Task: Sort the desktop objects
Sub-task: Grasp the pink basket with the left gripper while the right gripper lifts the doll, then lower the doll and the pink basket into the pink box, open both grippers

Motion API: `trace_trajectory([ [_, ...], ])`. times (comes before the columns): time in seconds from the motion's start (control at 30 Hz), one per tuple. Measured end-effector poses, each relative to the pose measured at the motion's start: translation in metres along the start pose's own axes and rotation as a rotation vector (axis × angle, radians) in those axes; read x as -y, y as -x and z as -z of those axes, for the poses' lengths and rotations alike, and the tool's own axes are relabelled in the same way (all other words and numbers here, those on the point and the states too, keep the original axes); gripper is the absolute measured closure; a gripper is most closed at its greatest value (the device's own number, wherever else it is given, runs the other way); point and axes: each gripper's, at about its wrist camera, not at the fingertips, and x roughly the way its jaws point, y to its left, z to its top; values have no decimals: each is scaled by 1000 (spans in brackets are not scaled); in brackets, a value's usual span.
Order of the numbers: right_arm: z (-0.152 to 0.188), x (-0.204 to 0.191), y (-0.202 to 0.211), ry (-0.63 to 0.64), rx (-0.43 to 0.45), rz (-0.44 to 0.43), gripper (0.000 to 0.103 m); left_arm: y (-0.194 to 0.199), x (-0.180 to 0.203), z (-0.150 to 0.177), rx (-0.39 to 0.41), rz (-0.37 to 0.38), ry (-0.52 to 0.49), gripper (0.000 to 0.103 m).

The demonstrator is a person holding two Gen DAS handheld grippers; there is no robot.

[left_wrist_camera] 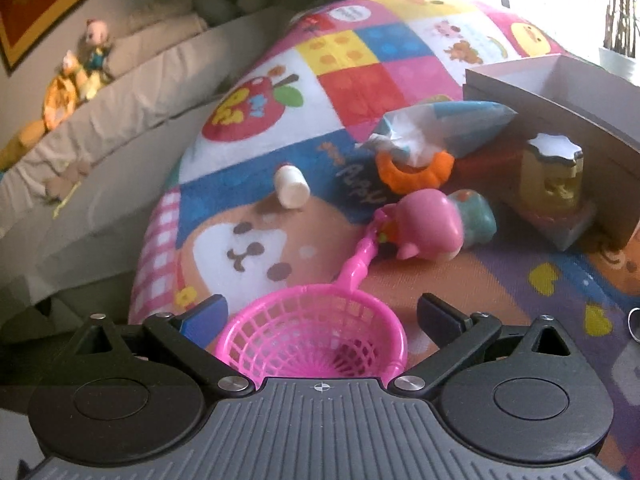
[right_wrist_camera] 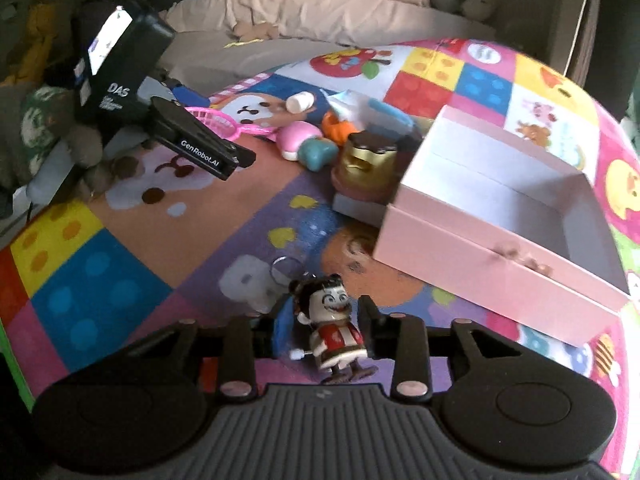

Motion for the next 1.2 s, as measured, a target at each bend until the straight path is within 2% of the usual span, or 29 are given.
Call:
trace_trajectory([
  [0.07, 2, 4, -3, -9, 0, -11, 57, 2, -2, 1, 0, 5, 20, 1],
  [0.13, 3, 7, -6, -14, 3, -22, 57, 7, -1, 4, 1, 5, 37, 14],
  [0.3, 0, 6, -16, 1, 14, -40, 57, 26, 1, 13, 11, 0, 82, 15],
  [0.37, 0, 4, -16, 6, 1, -51, 66, 41, 5, 20, 26, 2, 96, 15],
  [0.43, 0, 3, -12, -3, -12, -67, 66, 62, 12, 27, 49, 17, 108, 15],
  [0.57, 5, 7, 17, -35, -9, -80, 66, 109, 27, 35, 107, 66, 100, 15],
  [0.67, 8, 15, 59, -78, 35, -90, 66, 152, 39, 31, 194, 102, 69, 15],
  [0.8, 5, 34, 116, -126, 155, -40, 66, 197, 52, 6, 334, 128, 39, 15],
  [0.93, -9, 61, 154, -155, 273, 48, 66, 210, 65, -42, 448, 156, 27, 15],
  [1.0, -20, 76, 165, -173, 317, 82, 66, 205, 73, -71, 498, 159, 44, 15],
  [1.07, -30, 91, 171, -195, 357, 115, 66, 190, 82, -101, 525, 179, 113, 15],
  [1.2, -47, 127, 167, -258, 406, 173, 66, 139, 114, -142, 517, 183, 243, 15],
])
